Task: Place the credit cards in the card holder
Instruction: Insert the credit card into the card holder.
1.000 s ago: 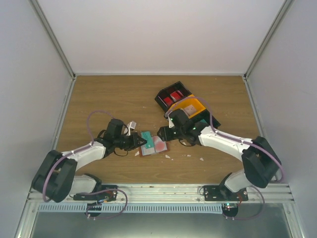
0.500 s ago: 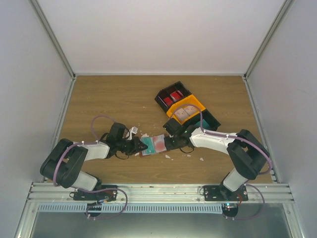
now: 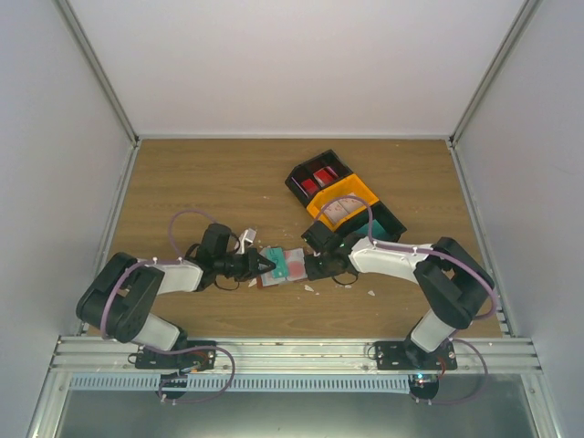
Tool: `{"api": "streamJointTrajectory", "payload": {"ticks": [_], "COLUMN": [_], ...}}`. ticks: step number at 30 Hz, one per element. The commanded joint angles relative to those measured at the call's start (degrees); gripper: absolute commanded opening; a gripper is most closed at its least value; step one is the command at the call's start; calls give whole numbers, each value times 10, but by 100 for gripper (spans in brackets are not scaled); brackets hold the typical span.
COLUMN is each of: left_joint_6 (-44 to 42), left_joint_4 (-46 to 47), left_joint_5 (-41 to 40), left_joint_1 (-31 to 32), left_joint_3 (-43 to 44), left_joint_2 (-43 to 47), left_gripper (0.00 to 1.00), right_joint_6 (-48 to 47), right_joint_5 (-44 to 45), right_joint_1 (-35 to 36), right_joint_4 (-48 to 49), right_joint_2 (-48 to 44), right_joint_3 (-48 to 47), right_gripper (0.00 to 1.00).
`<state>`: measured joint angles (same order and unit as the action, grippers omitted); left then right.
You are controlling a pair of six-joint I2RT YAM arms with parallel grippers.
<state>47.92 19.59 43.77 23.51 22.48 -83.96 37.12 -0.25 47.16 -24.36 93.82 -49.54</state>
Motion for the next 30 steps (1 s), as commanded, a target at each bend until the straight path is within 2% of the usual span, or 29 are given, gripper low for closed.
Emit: {"api": "streamJointTrajectory", "payload": {"ticks": [1,15,30], "left_joint_6": [-22,-22,-8], "left_joint_4": [42,65,16], "left_joint_5": [10,16,18], "left_joint_1": [-1,-1,1], "left_joint_3": [3,6,44], "left_joint_2": [-22,-87,-113], "left_gripper": [0,0,5], "right_joint_6": [11,12,22], "right_joint_5": [-12,-36,-71], "right_joint_1": [-4,-6,-6], "right_joint_4": [0,7,24], "right_joint_2": [22,27,30], "right_joint_3": [12,17,37], "right_gripper": [39,37,30]}}
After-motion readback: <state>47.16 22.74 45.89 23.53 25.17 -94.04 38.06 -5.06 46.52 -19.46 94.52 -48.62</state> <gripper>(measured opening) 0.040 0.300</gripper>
